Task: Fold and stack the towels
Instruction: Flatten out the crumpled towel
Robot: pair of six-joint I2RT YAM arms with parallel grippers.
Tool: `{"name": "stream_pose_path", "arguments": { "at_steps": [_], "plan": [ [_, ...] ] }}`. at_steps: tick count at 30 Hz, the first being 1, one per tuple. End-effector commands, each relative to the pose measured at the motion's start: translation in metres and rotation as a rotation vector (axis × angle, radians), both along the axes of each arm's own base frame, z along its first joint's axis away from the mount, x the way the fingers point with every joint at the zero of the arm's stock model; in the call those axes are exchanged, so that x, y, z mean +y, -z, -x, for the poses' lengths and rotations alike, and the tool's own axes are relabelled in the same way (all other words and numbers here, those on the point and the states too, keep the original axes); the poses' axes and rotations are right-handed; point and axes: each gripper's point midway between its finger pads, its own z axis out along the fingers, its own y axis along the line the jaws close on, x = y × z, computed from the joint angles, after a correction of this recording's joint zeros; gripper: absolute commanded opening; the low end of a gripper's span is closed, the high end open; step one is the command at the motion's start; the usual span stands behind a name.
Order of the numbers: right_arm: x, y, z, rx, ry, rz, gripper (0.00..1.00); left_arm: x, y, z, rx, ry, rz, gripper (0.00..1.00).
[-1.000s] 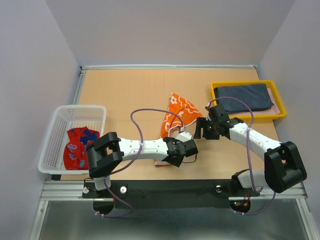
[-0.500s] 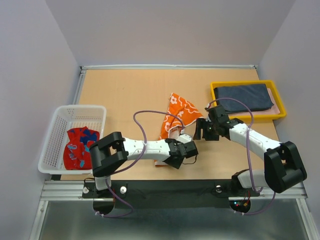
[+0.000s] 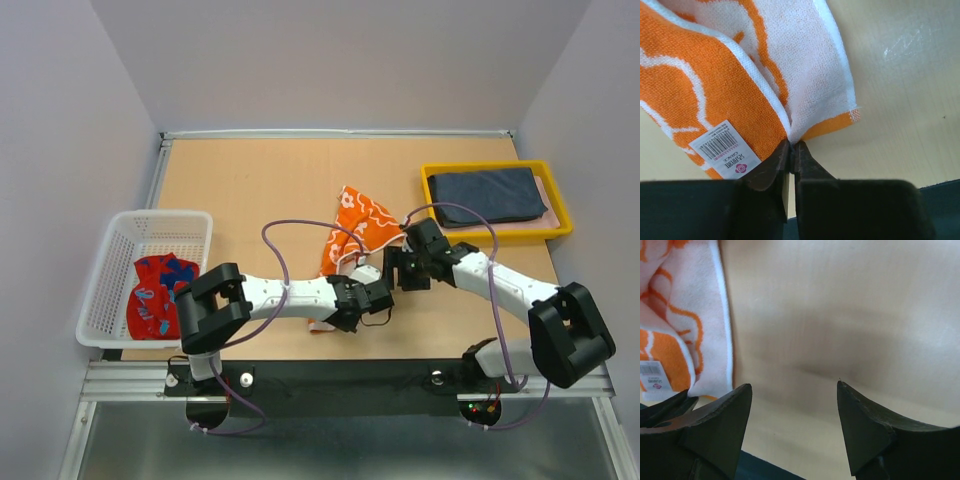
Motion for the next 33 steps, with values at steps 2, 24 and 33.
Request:
{"name": "stream_pose_path", "arguments": {
  "at_steps": [2, 24, 33],
  "plan": [
    [0.027, -0.012, 0.015, -0.006, -0.015, -0.106, 0.73, 0.000, -0.031, -0.011, -0.041, -0.054, 0.112, 0.00],
    [0.080, -0.071, 0.016, -0.076, 0.131, -0.703, 0.71, -0.022, -0.046, -0.035, 0.002, -0.105, 0.330, 0.00],
    [0.080, -0.058, 0.018, -0.031, 0.155, -0.705, 0.71, -0.023, -0.045, -0.036, 0.007, -0.104, 0.331, 0.00]
  ]
}}
